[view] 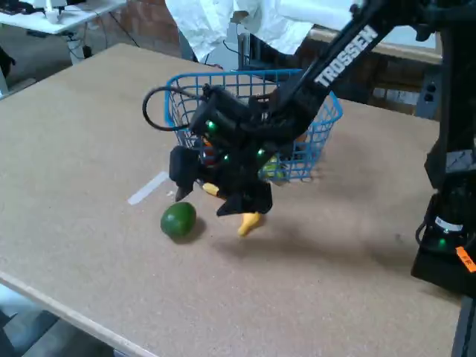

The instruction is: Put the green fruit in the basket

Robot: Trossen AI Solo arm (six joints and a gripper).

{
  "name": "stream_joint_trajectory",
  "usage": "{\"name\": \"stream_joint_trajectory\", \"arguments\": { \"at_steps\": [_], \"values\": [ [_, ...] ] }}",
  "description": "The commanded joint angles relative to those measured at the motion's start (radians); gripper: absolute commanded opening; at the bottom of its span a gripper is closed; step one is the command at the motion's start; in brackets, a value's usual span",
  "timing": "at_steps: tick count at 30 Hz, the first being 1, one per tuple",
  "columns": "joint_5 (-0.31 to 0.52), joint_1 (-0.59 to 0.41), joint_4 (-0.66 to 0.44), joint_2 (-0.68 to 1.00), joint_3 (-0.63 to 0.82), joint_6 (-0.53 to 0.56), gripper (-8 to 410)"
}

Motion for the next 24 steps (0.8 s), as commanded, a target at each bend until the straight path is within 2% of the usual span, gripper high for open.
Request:
{"name": "stream_joint_trajectory", "arguments": {
  "at_steps": [1, 5, 13, 24],
  "values": [
    [0.039, -0.003, 0.095, 0.047, 0.001, 0.034, 392],
    [0.066, -0.006, 0.146, 0.078, 0.001, 0.061, 392],
    [0.083, -0.026, 0.161, 0.110, 0.001, 0.108, 392],
    [0.067, -0.045, 0.184, 0.135, 0.001, 0.069, 392]
  ]
}}
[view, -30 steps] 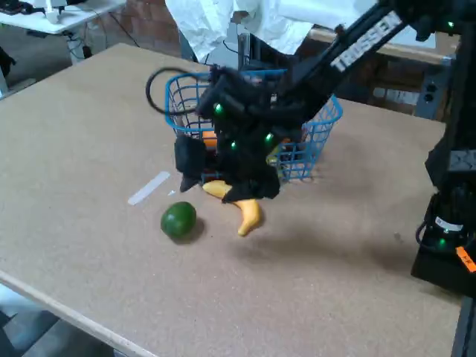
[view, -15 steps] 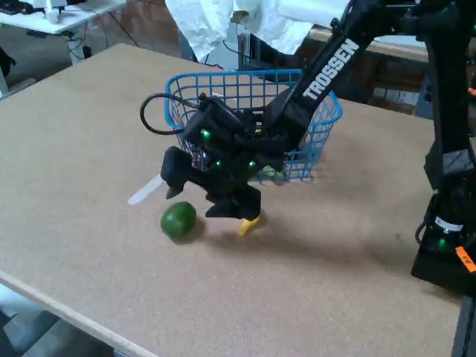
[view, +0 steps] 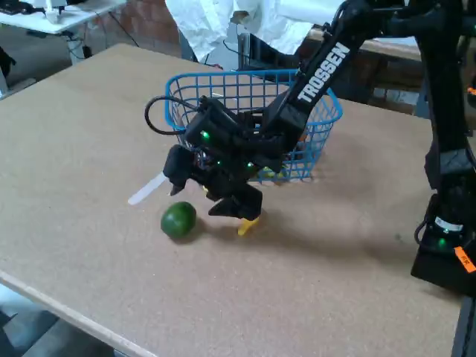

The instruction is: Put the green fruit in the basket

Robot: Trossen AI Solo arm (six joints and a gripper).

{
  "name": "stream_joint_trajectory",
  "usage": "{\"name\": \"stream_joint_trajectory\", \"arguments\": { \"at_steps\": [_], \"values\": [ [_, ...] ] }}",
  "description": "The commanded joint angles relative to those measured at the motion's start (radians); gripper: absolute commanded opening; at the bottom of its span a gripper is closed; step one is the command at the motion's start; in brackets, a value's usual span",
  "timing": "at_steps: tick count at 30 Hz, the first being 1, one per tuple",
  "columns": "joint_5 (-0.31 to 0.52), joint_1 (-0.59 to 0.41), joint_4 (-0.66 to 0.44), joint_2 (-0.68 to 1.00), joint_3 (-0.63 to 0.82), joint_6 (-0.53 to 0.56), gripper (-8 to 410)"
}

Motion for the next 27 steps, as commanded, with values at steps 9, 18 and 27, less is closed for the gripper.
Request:
{"name": "stream_joint_trajectory", "arguments": {
  "at_steps": [9, 18, 27],
  "values": [
    [-0.127, -0.008, -0.068, 0.090, 0.106, -0.077, 392],
    [-0.138, -0.008, -0.386, 0.152, 0.307, -0.080, 392],
    [-0.068, -0.009, -0.406, 0.167, 0.310, -0.092, 392]
  ]
}}
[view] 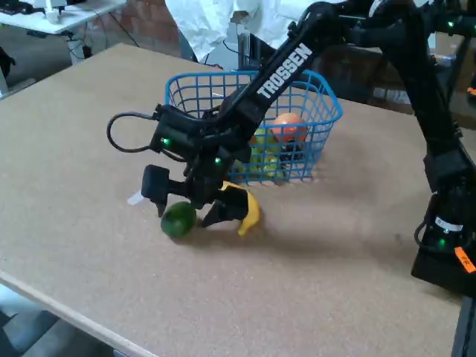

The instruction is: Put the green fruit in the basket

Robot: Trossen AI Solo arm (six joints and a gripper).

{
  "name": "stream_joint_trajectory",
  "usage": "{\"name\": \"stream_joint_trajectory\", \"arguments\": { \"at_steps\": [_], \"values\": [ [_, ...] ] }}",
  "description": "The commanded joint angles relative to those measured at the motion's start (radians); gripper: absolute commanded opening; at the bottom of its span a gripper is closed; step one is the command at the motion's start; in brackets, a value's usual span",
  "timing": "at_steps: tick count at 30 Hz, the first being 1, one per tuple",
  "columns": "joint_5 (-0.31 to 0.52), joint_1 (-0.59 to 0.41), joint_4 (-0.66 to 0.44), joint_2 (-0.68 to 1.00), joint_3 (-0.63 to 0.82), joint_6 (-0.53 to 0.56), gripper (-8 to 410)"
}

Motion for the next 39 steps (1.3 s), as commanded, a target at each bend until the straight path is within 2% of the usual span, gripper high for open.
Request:
{"name": "stream_joint_trajectory", "arguments": {
  "at_steps": [1, 3, 8, 14, 27, 30, 34, 39],
  "values": [
    [0.050, -0.001, -0.006, 0.005, -0.010, -0.005, 392],
    [0.088, -0.001, -0.009, 0.005, -0.014, -0.011, 392],
    [0.103, -0.001, -0.011, 0.005, -0.014, -0.012, 387],
    [0.116, -0.001, 0.000, 0.005, -0.014, -0.056, 356],
    [0.113, -0.001, 0.019, 0.004, -0.014, -0.085, 188],
    [0.113, -0.001, 0.017, 0.003, -0.014, -0.128, 165],
    [0.095, 0.002, 0.018, -0.005, -0.013, -0.187, 159],
    [0.003, 0.004, 0.027, -0.039, -0.006, -0.312, 159]
  ]
}}
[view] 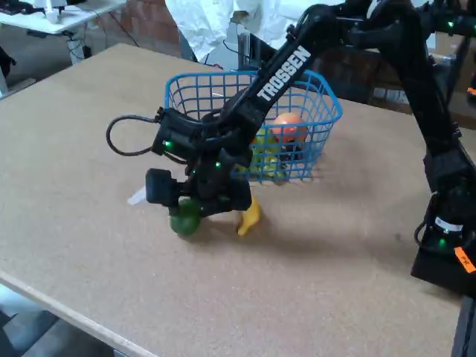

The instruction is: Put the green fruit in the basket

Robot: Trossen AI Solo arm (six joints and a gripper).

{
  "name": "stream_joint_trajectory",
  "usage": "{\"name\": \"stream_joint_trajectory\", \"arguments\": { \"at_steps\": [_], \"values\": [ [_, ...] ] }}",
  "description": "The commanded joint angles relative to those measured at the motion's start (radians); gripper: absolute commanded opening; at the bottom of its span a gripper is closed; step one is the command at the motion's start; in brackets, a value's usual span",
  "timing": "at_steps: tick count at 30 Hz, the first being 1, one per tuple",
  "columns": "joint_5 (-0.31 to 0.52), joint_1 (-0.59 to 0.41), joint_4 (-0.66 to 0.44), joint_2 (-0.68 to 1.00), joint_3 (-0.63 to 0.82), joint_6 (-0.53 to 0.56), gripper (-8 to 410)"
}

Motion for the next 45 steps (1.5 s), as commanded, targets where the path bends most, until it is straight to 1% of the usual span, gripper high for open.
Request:
{"name": "stream_joint_trajectory", "arguments": {
  "at_steps": [1, 6, 9, 12, 14, 23, 26, 30, 31, 34, 38, 42, 45],
  "values": [
    [-0.098, 0.004, 0.014, -0.043, 0.007, -0.151, 159],
    [-0.180, 0.007, 0.037, -0.100, 0.007, -0.318, 159],
    [-0.218, 0.008, 0.037, -0.141, 0.007, -0.444, 159],
    [-0.220, 0.009, 0.035, -0.185, 0.007, -0.571, 159],
    [-0.219, 0.009, 0.035, -0.222, 0.007, -0.631, 159],
    [-0.207, 0.002, 0.031, -0.432, 0.007, -0.848, 159],
    [-0.174, -0.012, 0.025, -0.509, 0.007, -0.880, 159],
    [-0.066, -0.050, -0.010, -0.606, 0.007, -0.925, 159],
    [-0.050, -0.067, -0.024, -0.628, 0.007, -0.925, 159],
    [-0.049, -0.134, -0.075, -0.688, 0.007, -0.916, 159],
    [-0.050, -0.252, -0.141, -0.740, 0.007, -0.863, 159],
    [-0.052, -0.367, -0.196, -0.749, 0.007, -0.830, 159],
    [-0.052, -0.424, -0.232, -0.745, 0.007, -0.821, 159]
  ]
}}
